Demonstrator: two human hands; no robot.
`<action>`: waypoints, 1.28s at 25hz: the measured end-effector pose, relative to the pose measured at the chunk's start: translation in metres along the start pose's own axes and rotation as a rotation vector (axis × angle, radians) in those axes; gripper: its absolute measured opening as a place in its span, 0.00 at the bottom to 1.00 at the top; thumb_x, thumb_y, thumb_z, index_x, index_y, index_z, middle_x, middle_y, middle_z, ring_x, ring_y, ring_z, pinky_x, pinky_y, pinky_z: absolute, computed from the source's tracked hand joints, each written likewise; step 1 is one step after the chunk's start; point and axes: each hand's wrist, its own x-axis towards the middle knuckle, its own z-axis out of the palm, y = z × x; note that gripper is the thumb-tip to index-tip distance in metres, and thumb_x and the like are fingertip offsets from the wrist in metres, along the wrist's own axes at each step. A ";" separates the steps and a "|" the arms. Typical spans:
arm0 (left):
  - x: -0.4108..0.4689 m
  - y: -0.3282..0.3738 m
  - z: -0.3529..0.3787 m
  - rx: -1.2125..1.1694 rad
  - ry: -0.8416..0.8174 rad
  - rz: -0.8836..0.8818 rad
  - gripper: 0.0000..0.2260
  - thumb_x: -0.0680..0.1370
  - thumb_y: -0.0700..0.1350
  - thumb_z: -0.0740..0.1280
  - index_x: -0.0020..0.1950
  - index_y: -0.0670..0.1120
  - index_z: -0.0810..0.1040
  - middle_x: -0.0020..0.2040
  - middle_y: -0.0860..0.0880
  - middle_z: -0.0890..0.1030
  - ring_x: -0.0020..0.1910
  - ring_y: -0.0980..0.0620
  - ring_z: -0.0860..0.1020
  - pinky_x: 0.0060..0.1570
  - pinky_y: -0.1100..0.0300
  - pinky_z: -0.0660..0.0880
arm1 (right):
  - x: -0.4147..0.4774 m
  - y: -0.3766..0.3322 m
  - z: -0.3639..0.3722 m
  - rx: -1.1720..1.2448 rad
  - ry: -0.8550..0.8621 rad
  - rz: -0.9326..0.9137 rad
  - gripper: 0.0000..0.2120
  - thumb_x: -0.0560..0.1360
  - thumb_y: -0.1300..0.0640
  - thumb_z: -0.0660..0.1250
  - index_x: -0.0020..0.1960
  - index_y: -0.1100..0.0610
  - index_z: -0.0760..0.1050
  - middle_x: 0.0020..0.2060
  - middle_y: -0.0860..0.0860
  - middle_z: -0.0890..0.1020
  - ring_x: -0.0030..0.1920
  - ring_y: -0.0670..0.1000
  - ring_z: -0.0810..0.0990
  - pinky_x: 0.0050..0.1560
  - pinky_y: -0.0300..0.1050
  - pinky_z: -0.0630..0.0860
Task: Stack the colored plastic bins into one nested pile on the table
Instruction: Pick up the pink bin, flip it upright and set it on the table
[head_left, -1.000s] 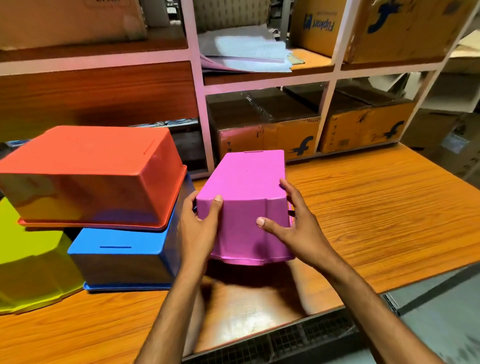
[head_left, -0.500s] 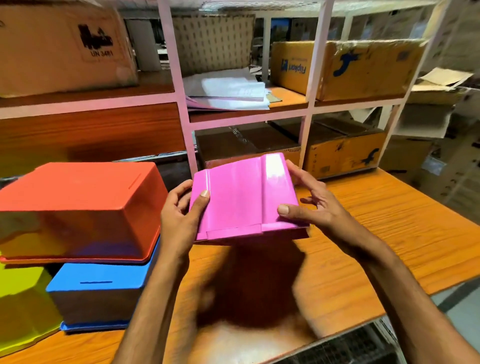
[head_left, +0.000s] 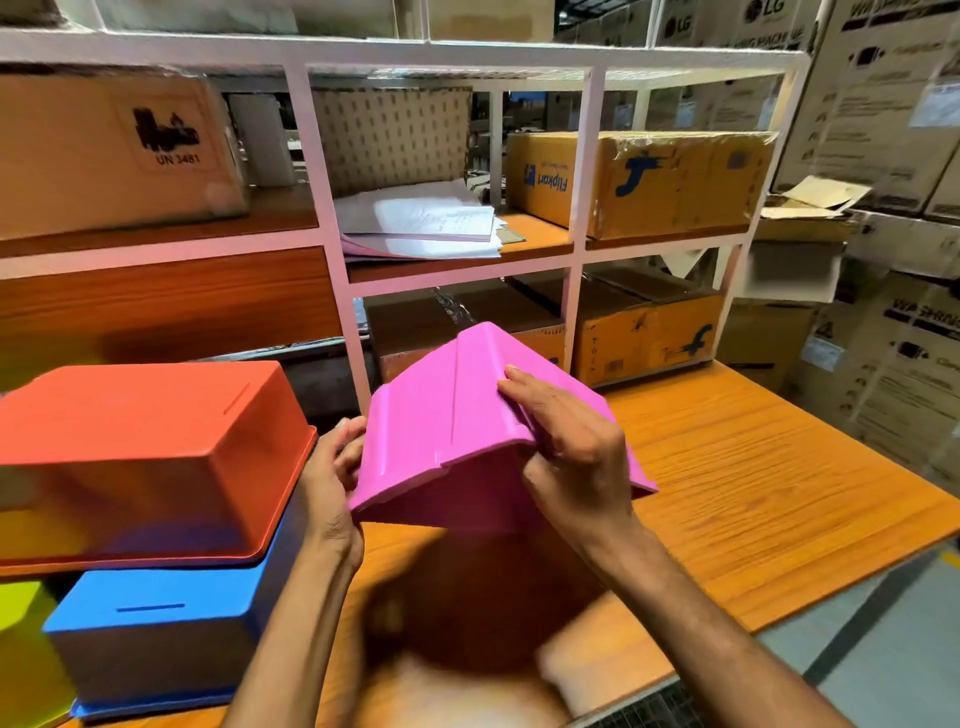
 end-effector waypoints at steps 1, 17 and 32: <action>-0.004 0.002 0.002 -0.041 -0.030 0.010 0.13 0.76 0.58 0.69 0.51 0.53 0.88 0.47 0.50 0.87 0.44 0.56 0.86 0.40 0.61 0.79 | 0.006 0.000 0.002 0.014 0.117 0.044 0.29 0.64 0.78 0.67 0.64 0.64 0.82 0.60 0.57 0.85 0.62 0.53 0.84 0.60 0.50 0.81; -0.048 -0.001 0.049 0.690 -0.114 0.838 0.23 0.76 0.35 0.69 0.71 0.47 0.79 0.49 0.53 0.72 0.43 0.59 0.72 0.44 0.68 0.70 | 0.024 0.085 -0.033 0.594 0.131 1.067 0.08 0.77 0.65 0.69 0.49 0.52 0.79 0.41 0.47 0.85 0.38 0.43 0.80 0.44 0.44 0.78; -0.039 -0.078 0.019 0.606 -0.244 0.083 0.19 0.86 0.44 0.61 0.77 0.43 0.71 0.74 0.43 0.74 0.73 0.44 0.72 0.71 0.44 0.70 | -0.028 -0.018 -0.054 0.395 -0.239 0.807 0.33 0.77 0.70 0.69 0.77 0.49 0.68 0.57 0.51 0.73 0.46 0.45 0.73 0.56 0.34 0.72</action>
